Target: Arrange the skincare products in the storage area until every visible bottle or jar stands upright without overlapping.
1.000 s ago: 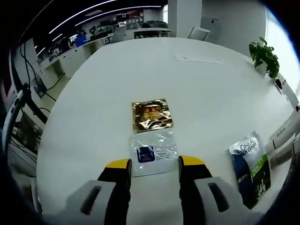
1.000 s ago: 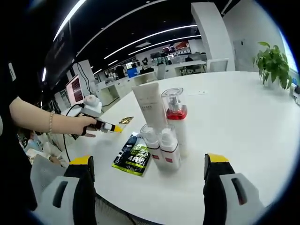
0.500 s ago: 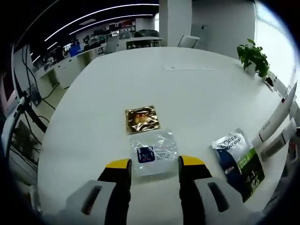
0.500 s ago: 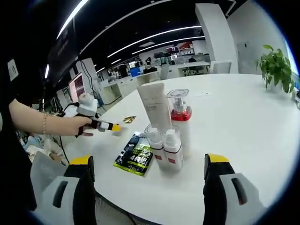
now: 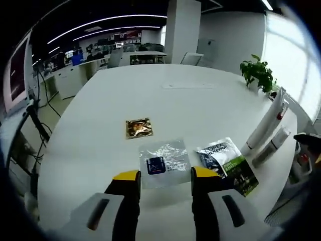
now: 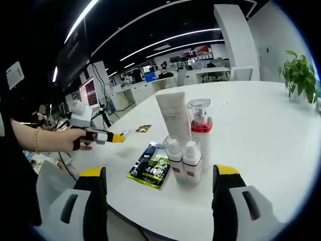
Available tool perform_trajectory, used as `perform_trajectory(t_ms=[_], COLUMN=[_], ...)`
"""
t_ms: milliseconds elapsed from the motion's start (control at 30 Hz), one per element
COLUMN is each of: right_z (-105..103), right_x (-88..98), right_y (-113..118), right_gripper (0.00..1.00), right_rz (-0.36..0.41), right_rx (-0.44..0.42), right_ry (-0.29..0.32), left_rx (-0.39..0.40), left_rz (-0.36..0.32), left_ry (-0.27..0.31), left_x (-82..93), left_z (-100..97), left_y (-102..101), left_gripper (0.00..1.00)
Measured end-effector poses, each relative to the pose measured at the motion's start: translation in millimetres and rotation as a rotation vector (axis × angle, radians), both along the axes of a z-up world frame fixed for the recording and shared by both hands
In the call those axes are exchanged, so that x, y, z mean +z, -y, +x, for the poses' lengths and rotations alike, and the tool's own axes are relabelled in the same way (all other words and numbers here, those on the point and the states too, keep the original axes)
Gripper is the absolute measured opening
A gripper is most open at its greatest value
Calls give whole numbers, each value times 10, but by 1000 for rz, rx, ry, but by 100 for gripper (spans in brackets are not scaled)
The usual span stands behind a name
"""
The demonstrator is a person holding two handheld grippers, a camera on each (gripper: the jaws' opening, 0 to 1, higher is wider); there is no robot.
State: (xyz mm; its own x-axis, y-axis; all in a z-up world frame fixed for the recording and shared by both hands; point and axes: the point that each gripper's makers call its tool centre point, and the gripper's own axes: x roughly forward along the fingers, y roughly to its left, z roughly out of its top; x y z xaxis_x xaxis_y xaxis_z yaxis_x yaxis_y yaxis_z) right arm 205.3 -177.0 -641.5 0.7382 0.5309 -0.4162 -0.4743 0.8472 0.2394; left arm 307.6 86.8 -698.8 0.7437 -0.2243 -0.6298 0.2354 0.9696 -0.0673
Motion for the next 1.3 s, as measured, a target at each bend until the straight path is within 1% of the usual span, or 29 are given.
perform_trajectory(t_ms=[100, 200, 300, 400, 500, 600, 667, 733, 800, 933, 1033, 1133, 1200, 1300], right_z=[-35, -51, -59, -66, -92, -92, -89, -86, -88, -76, -63, -50, -42, -38], right_x=[26, 44, 75, 94, 102, 136, 154, 172, 193, 213, 248, 274, 293, 324], right_y=[-55, -104, -182, -290, -451, -600, -694, -800, -905, -1060, -1148, -1224, -1264, -1322], right_gripper=[83, 80, 77, 74, 69, 67, 64, 61, 59, 55, 50, 47, 44, 39], right_rz=[-3, 5, 28, 48, 87, 117, 141, 167, 182, 205, 218, 228, 244, 269], right_rx=[19, 34, 51, 75, 111, 141, 165, 184, 208, 244, 260, 275, 280, 285], right_ry=[0, 3, 3, 4, -13, -15, -19, -27, -28, -35, -31, -33, -39, -47], left_rx=[-6, -16, -68, -116, -154, -191, -224, -235, -243, -253, -269, -279, -292, -294], left_rz=[-16, -28, -23, -3, 7, 10, 12, 22, 9, -19, -11, -6, 11, 8], left_ry=[5, 9, 15, 36, 53, 76, 92, 99, 107, 124, 137, 147, 159, 165], left_x=[36, 98, 126, 219, 286, 400, 437, 477, 527, 573, 605, 624, 640, 675], left_z=[-86, -249, -366, -488, -581, -714, -782, -844, -916, -1009, -1093, -1129, -1140, -1154], left_y=[21, 59, 176, 266, 325, 428, 478, 507, 544, 569, 642, 679, 697, 734], left_gripper=[38, 38, 38, 38, 38, 38, 38, 38, 38, 38, 38, 38, 38, 38])
